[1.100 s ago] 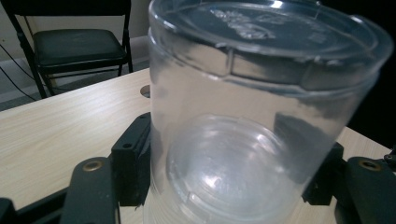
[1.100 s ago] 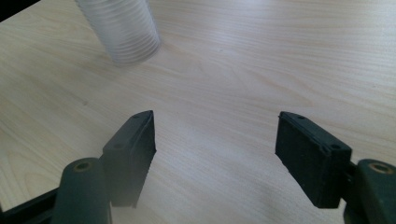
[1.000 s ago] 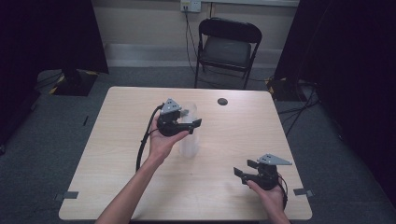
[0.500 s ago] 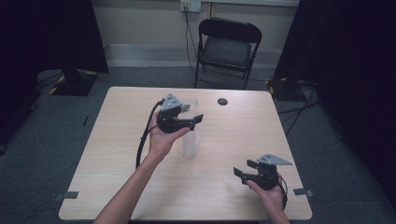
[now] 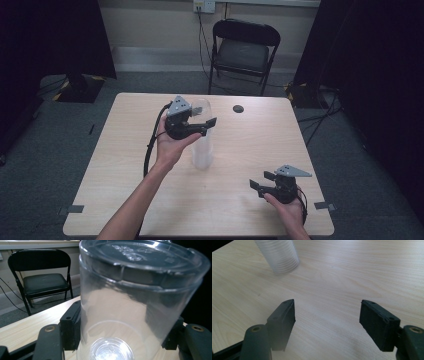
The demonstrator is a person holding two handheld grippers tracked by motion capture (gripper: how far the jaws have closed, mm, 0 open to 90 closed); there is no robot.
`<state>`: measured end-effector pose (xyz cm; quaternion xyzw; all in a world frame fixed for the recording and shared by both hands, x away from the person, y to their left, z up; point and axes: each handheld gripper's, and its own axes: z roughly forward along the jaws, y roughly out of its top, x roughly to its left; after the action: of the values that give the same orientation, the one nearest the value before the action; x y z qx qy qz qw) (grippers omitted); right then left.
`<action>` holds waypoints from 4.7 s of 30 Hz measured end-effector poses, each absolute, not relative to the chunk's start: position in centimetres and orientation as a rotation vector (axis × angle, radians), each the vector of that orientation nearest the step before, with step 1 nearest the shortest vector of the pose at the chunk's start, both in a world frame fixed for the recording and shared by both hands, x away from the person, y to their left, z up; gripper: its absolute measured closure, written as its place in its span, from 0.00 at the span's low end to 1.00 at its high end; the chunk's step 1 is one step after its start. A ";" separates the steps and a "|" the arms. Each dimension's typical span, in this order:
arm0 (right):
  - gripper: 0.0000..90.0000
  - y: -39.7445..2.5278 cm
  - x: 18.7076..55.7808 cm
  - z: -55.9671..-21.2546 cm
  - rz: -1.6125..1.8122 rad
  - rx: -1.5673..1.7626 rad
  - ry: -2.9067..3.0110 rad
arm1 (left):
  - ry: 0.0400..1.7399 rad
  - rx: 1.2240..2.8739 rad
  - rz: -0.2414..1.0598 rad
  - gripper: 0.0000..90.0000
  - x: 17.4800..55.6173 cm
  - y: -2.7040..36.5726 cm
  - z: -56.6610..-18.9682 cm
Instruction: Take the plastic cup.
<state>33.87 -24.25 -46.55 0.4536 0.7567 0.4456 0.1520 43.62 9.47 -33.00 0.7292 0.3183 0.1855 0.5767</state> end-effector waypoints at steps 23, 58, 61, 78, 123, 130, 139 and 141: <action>0.32 -24.1 33.8 -46.5 1.269 1.296 2.170 | 0.730 1.651 0.468 0.38 39.8 13.0 -33.1; 0.45 -21.2 32.7 -46.2 1.311 1.154 2.209 | 0.986 1.677 0.207 0.40 36.0 16.5 -38.2; 0.46 -20.8 32.6 -46.2 1.322 1.152 2.208 | 1.007 1.655 0.140 0.40 35.8 16.4 -39.0; 0.42 -17.6 30.9 -45.0 1.361 0.962 2.279 | 1.035 1.635 -0.076 0.41 34.7 14.9 -41.5; 0.85 -9.5 31.2 -43.6 1.576 0.503 2.051 | 1.102 1.371 -0.549 0.45 35.7 15.1 -42.9; 0.86 -8.9 31.8 -43.7 1.617 0.517 1.993 | 1.089 1.350 -0.559 0.44 35.2 14.2 -42.8; 0.86 -8.7 31.9 -43.7 1.657 0.529 1.929 | 1.073 1.334 -0.551 0.43 35.0 13.9 -42.8; 0.85 -8.7 32.0 -43.7 1.665 0.528 1.925 | 1.070 1.341 -0.546 0.43 34.9 13.7 -42.8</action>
<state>31.95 -8.66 -43.66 0.1958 0.7134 0.6172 0.2679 34.91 13.68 -42.84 0.5836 0.4656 -0.2375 0.6214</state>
